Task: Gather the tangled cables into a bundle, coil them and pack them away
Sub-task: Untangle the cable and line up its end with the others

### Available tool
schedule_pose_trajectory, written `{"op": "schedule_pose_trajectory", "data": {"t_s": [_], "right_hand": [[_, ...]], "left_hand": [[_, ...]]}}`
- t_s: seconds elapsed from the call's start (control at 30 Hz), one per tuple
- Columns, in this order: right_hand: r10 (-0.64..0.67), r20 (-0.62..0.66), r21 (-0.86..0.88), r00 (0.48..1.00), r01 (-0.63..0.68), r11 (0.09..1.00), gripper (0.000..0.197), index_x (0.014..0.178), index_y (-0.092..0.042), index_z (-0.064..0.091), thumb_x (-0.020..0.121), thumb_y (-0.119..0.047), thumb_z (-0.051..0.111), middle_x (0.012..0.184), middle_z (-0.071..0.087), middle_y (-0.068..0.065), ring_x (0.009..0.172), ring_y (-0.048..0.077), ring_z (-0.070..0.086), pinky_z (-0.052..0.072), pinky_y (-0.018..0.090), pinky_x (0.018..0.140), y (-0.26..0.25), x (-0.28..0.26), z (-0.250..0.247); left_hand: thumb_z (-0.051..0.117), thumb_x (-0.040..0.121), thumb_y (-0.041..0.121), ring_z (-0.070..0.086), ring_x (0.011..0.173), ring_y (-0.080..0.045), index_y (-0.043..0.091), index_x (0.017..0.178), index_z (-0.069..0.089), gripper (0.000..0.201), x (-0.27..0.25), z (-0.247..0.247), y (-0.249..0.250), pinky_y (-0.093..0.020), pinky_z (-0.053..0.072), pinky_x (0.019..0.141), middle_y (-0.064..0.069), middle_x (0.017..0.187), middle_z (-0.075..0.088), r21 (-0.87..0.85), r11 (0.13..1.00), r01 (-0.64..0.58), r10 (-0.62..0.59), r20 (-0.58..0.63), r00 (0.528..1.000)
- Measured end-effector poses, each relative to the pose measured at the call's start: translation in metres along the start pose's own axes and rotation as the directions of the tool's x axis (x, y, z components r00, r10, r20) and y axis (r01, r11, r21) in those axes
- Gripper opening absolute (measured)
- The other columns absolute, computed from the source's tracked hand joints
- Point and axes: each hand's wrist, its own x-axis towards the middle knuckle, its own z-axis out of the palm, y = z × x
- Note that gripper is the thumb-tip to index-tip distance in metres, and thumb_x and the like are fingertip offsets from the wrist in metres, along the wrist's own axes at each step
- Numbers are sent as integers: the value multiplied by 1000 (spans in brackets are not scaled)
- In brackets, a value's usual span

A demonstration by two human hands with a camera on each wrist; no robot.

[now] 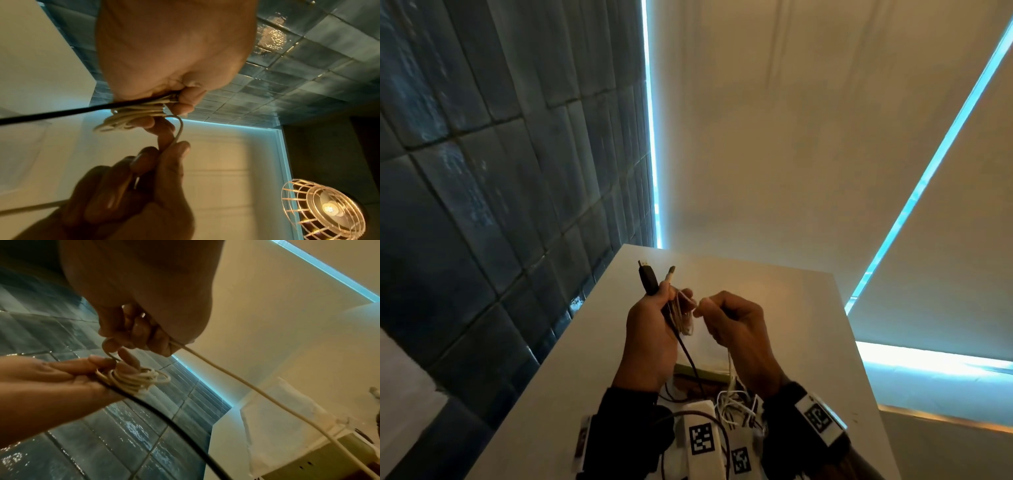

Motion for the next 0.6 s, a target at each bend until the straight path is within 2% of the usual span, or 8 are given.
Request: {"op": "schedule_pose_trajectory", "data": {"t_s": [0.1,0.2,0.27,0.37,0.47,0.6], "right_hand": [[7,39,-49,999,-5,999,21,74,1,67,92,-9,60,51,45,-7,48,6,35,31,17,48,6,-5,1],[43,64,-96,997,-37,995,21,73,-8,68,92,-14,60,49,44,-9,47,5,35,31,16,47,16,-11,-4],[92,68,-107,993,-84,991,21,75,-7,68,93,-16,59,49,43,-9,46,5,34,30,16,47,25,-14,-8],[169,105,-120,980,-157,980,24,78,1,67,94,-15,57,51,46,-9,48,4,36,32,15,49,39,-23,-14],[247,84,-126,965,-236,964,23,77,5,63,95,-8,55,56,50,-8,50,1,45,39,13,53,51,-33,-20],[236,32,-274,971,-218,937,24,71,-8,65,93,-7,56,62,54,-5,58,5,47,39,18,60,71,-35,-25]], "left_hand": [[39,100,20,60,71,-22,8,75,56,32,1,-2,5,-33,51,69,-12,75,62,-123,992,39,-24,119,993],[36,100,16,54,65,-19,10,71,55,36,1,-3,9,-32,44,70,-8,69,56,-247,969,8,31,151,988],[35,100,15,52,62,-16,12,73,51,32,0,-4,11,-30,42,69,-5,68,53,-285,958,-13,60,157,986],[35,100,15,47,58,-14,14,72,47,30,-2,-3,16,-28,38,65,-3,67,51,-287,956,-60,110,163,980],[35,99,18,41,56,-13,15,69,45,32,-3,-2,19,-27,34,61,-2,66,48,-223,969,-107,146,165,975],[35,100,20,39,54,-12,14,67,45,35,-5,-1,13,-27,31,60,-2,64,47,-192,976,-104,136,162,977]]}}
